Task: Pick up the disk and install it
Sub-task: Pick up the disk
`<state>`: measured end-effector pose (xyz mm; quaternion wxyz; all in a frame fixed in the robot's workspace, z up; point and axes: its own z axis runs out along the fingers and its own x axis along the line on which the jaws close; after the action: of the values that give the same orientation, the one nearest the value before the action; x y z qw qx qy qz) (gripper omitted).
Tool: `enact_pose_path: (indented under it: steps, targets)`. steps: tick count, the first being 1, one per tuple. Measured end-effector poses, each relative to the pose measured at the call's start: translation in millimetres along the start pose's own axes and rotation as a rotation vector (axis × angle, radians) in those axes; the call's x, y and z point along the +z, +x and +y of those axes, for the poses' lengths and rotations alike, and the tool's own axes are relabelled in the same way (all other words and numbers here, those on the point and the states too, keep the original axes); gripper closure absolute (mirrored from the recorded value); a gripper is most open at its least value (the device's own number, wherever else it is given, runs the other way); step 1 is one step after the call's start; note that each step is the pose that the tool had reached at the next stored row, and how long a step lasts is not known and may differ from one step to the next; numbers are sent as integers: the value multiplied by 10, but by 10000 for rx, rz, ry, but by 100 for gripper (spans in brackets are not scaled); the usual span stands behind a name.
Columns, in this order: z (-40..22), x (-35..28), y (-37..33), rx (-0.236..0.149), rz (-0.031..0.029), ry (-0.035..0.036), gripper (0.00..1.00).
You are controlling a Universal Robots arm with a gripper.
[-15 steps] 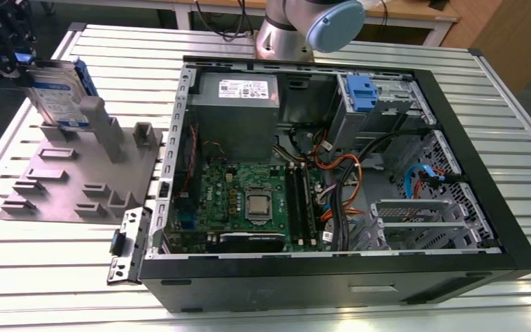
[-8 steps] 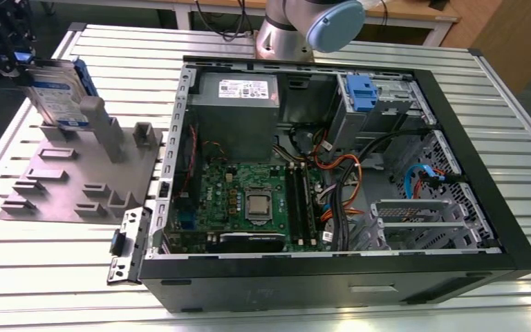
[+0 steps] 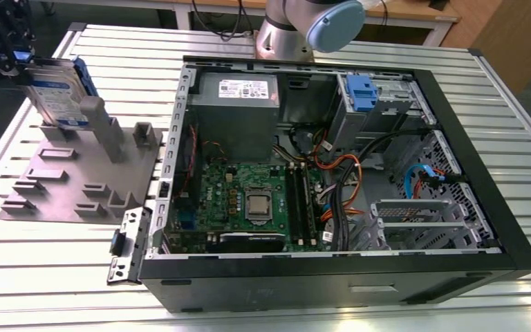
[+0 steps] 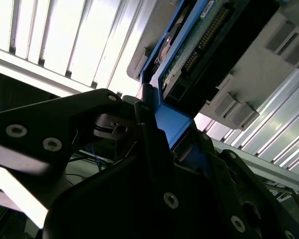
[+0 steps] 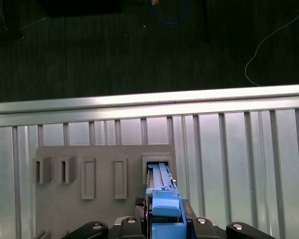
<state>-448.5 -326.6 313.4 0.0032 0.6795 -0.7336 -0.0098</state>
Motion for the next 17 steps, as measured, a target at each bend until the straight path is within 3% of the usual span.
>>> enact_pose_path:
  steps: [17]
  targets:
    - [1, -65, -1, 0, 0, -1, 64]
